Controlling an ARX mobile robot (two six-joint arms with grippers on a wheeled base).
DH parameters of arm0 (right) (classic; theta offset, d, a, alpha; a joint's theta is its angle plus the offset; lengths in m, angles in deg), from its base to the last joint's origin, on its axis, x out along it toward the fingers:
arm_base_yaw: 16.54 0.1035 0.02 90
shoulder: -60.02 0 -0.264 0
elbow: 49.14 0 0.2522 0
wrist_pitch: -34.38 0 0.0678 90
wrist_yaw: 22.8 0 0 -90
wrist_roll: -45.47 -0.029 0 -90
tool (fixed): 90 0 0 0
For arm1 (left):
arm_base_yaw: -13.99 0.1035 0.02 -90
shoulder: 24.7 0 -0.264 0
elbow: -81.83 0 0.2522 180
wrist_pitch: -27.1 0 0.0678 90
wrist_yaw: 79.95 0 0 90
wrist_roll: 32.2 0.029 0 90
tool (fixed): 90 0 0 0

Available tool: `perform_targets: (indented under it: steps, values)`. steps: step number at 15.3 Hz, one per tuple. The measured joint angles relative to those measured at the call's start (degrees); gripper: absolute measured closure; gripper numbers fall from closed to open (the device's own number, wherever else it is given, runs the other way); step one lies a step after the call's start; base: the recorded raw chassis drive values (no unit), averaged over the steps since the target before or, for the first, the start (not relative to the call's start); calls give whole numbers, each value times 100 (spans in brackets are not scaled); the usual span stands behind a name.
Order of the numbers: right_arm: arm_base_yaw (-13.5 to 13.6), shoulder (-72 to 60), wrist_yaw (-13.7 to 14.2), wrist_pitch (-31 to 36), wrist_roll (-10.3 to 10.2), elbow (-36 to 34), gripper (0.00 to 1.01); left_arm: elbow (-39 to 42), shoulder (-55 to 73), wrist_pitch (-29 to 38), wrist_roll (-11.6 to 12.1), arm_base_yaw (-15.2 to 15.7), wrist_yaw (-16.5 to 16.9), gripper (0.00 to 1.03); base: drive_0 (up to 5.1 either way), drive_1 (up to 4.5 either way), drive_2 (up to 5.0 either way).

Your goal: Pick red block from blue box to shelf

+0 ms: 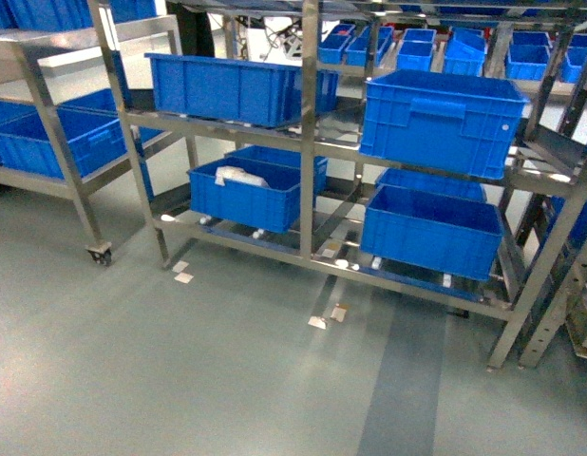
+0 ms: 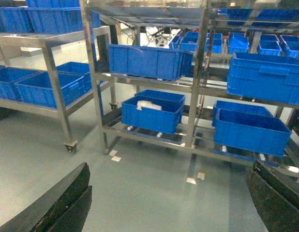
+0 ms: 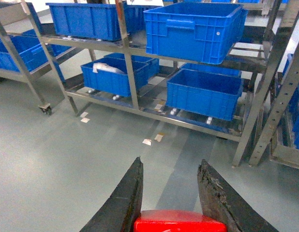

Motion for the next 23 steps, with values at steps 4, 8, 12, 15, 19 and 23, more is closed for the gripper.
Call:
perform_targets:
  steps: [4, 8, 12, 15, 19, 23]
  values:
    - [0, 0, 0, 0, 0, 0, 73, 0, 0, -2, 2, 0, 0, 5, -160, -160, -160]
    - [0, -4, 0, -20, 0, 0, 73, 0, 0, -9, 0, -4, 0, 5, -147, 271, -566]
    - [0, 0, 0, -9, 0, 0, 73, 0, 0, -11, 0, -15, 2, 5, 12, 432, -407]
    - [0, -2, 0, 15, 0, 0, 73, 0, 0, -13, 2, -15, 2, 5, 5, 424, -413]
    - [0, 0, 0, 2, 0, 0, 73, 0, 0, -15, 0, -15, 0, 5, 5, 424, -413]
    - [0, 0, 0, 11, 0, 0, 73, 0, 0, -7, 2, -15, 2, 5, 13, 432, -405]
